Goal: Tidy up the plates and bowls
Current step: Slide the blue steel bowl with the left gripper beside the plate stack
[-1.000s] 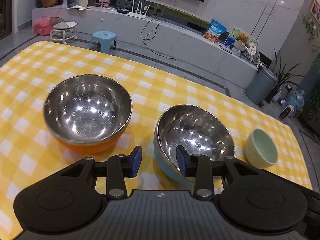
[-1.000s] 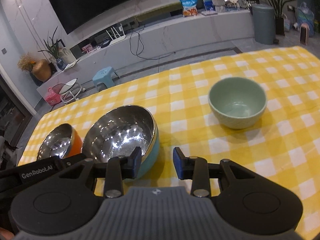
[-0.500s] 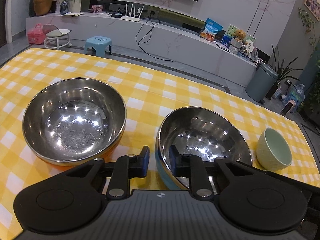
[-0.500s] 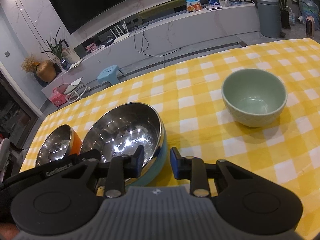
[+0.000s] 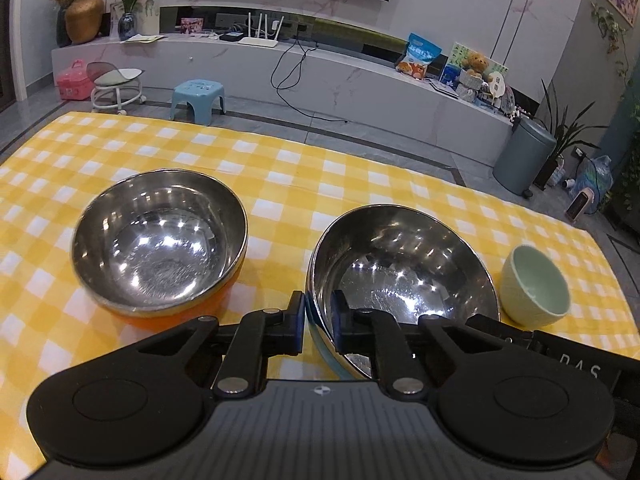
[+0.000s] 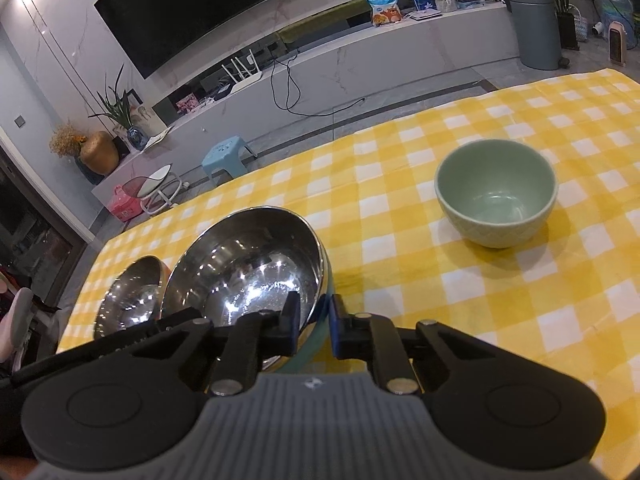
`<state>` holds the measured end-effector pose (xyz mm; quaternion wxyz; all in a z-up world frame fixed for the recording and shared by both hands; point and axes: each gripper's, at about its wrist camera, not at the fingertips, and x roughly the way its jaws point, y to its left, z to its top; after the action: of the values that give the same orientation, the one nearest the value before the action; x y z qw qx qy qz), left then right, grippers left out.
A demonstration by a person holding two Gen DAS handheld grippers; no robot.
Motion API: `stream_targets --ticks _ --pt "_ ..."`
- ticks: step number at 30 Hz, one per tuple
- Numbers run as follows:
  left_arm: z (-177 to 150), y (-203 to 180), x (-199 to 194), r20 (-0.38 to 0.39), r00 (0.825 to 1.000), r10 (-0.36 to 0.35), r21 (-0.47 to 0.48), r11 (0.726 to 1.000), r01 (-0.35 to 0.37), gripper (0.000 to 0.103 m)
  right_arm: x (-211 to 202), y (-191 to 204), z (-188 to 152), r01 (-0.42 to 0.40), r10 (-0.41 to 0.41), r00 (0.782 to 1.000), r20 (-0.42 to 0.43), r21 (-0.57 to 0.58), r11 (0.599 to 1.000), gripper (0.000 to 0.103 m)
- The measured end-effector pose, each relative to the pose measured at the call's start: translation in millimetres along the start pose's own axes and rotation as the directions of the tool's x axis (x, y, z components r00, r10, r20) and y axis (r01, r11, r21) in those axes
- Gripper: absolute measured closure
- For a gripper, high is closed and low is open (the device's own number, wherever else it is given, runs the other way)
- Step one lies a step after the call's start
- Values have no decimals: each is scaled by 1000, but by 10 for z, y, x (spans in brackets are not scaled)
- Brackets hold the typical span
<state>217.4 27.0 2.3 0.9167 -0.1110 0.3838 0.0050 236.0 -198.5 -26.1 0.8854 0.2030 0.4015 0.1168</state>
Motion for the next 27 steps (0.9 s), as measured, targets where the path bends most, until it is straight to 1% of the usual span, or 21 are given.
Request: stream_targets --ticks 7,12,17,20,23,27 --pt "-63 -27 -391 -12 1000 7 -50 999 -8 88 -427 32 -71 -25 25 1000 -4 9 1000 92" --pt "-191 -85 -682 -11 1000 -17 -69 997 16 89 -818 -46 -186 -43 44 999 -19 11 999 92" --pt "-409 -230 -900 -26 998 -51 -51 997 49 89 -1218 -206 -374 -40 40 999 -10 27 999 92" --pt "-555 -308 -981 -48 996 -76 -48 996 74 89 -1443 -322 -499 -40 40 999 7 34 999 92" --pt "-712 -378 -1001 -89 990 -112 -41 993 109 88 -1648 -462 -636 -33 32 999 29 37 999 92" --pt "-908 -502 -1014 -128 983 -131 -8 991 131 88 -1829 -712 -800 -46 44 998 34 83 995 92"
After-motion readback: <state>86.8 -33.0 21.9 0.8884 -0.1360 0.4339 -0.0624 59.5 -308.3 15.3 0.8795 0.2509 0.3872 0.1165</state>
